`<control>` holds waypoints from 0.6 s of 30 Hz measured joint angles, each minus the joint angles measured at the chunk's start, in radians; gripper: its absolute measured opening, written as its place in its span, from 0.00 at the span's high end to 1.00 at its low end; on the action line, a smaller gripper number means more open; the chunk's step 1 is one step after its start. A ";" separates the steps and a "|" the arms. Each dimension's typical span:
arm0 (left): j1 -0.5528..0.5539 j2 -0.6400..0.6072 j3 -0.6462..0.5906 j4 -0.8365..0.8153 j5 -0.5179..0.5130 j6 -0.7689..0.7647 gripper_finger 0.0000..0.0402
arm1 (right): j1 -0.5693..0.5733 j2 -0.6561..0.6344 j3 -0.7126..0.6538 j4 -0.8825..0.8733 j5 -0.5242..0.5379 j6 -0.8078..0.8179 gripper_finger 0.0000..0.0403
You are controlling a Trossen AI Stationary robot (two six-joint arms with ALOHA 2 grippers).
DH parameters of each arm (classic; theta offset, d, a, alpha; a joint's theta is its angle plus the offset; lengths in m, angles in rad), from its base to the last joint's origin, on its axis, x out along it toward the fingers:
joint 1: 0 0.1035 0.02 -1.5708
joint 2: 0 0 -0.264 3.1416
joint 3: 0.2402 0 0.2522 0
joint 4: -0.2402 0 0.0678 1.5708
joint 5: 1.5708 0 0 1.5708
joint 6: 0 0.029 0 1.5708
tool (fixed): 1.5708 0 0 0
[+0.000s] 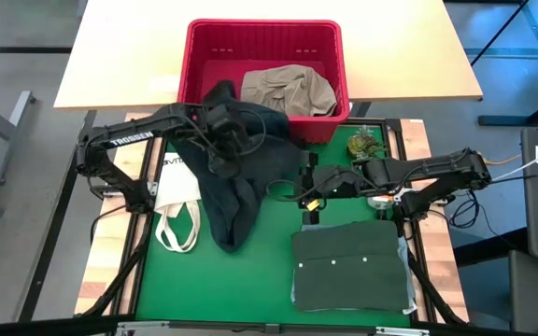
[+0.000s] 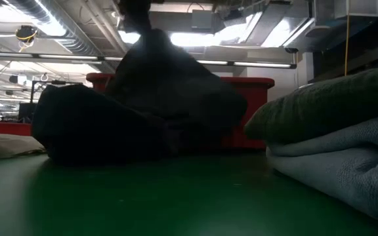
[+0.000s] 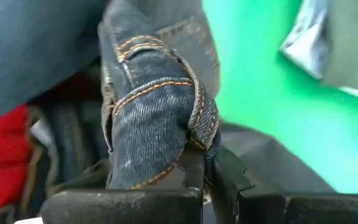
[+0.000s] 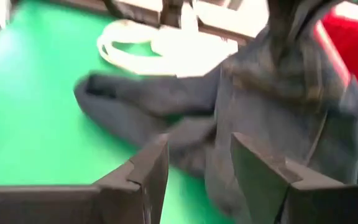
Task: Fold Laundry from Bin
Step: Remove the dark blue jeans from the red bin
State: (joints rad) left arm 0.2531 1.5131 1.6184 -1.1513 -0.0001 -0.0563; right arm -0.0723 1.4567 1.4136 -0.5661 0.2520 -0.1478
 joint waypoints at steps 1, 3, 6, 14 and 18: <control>-0.017 0.000 0.000 0.016 0.000 -0.007 0.99 | 0.000 0.000 0.000 0.026 -0.003 -0.015 0.57; -0.048 0.000 0.000 0.043 0.000 -0.020 0.99 | 0.000 0.001 0.000 0.078 -0.003 -0.048 0.57; -0.092 0.000 0.000 0.084 0.007 -0.023 0.99 | 0.000 0.001 0.000 0.149 -0.003 -0.091 0.57; -0.179 0.000 0.000 0.241 0.019 -0.042 0.99 | 0.000 0.044 -0.001 0.285 -0.010 -0.123 0.57; -0.203 0.000 0.000 0.257 0.018 -0.047 0.99 | 0.000 0.079 -0.002 0.292 0.045 -0.135 0.57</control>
State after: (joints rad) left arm 0.0497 1.5131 1.6184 -0.8945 0.0178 -0.1033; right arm -0.0723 1.5360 1.4120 -0.2743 0.2973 -0.2827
